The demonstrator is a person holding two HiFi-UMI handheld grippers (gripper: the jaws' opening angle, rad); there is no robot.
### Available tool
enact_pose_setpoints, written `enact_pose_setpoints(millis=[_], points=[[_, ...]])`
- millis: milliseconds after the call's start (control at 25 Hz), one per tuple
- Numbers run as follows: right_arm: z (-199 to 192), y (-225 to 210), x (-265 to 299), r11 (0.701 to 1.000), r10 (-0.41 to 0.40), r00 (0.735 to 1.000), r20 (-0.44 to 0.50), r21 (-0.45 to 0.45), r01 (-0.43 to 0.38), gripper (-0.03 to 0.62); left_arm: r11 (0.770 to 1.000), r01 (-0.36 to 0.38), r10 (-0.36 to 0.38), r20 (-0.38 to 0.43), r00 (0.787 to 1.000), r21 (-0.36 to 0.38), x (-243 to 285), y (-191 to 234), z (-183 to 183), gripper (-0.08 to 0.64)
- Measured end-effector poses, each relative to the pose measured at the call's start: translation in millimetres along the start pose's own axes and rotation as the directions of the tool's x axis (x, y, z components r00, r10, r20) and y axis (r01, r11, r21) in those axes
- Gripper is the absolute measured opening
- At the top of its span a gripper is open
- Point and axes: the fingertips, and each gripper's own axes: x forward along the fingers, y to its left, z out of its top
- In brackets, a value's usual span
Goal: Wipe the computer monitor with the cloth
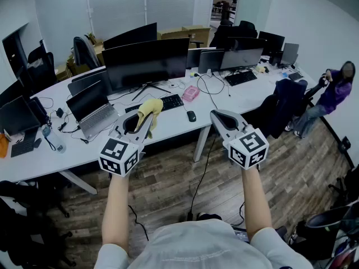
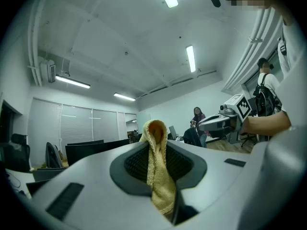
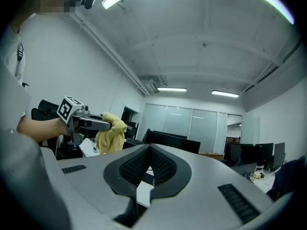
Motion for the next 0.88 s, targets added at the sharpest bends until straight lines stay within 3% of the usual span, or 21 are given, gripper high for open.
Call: enact_pose_setpoints(millis=[480, 880], points=[[-26.8, -66.0, 58.2, 0.999, -0.017, 0.999, 0.049, 0.047, 0.015, 0.026, 0.999, -0.011, 0.014, -0.078, 0.997, 0.040, 63.4, 32.2, -43.1, 0.078], [-65.7, -208.7, 147.7, 1.000, 0.011, 0.999, 0.044, 0.010, -0.011, 0.026, 0.996, -0.085, 0.083, -0.125, 0.989, -0.006, 214.8, 92.5, -77.6, 0.078]])
